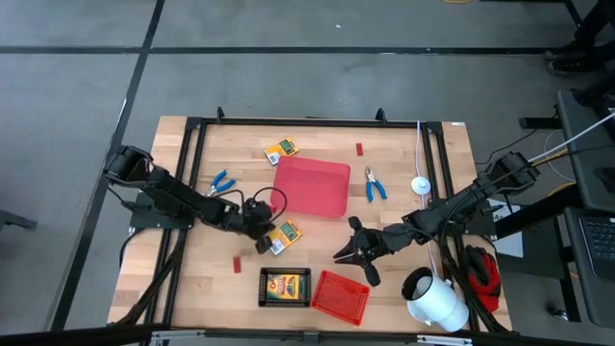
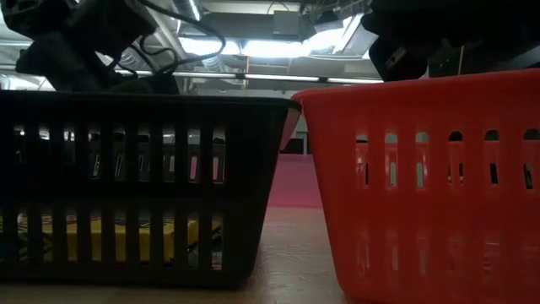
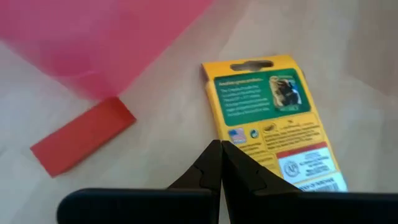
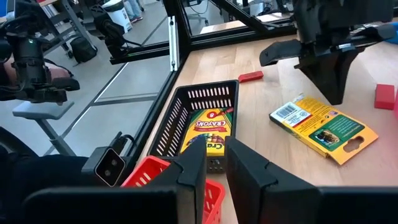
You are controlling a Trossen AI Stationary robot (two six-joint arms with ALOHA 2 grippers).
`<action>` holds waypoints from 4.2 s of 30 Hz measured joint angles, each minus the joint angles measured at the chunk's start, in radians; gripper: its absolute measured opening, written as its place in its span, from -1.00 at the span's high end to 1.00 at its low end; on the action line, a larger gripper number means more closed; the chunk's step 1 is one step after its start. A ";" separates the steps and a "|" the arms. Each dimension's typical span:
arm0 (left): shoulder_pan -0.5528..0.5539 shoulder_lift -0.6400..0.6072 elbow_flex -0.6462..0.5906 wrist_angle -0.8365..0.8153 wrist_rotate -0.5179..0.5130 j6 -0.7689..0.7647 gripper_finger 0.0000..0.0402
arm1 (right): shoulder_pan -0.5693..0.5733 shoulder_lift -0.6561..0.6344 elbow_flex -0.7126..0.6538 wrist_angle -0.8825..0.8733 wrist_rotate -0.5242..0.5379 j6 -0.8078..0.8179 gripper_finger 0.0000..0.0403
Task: Pick & Place School Supplies
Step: Put the crayon box into the black bin
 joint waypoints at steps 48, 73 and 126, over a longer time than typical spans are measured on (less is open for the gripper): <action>-0.021 0.077 0.006 -0.020 -0.081 -0.055 0.99 | 0.000 -0.001 0.000 0.031 0.003 0.004 0.69; -0.015 0.081 -0.202 0.385 -0.076 -0.086 0.99 | -0.004 0.048 0.000 0.040 0.000 -0.063 0.69; -0.010 0.196 -0.169 0.579 0.016 0.004 0.99 | -0.016 0.077 0.000 0.065 0.003 -0.074 0.69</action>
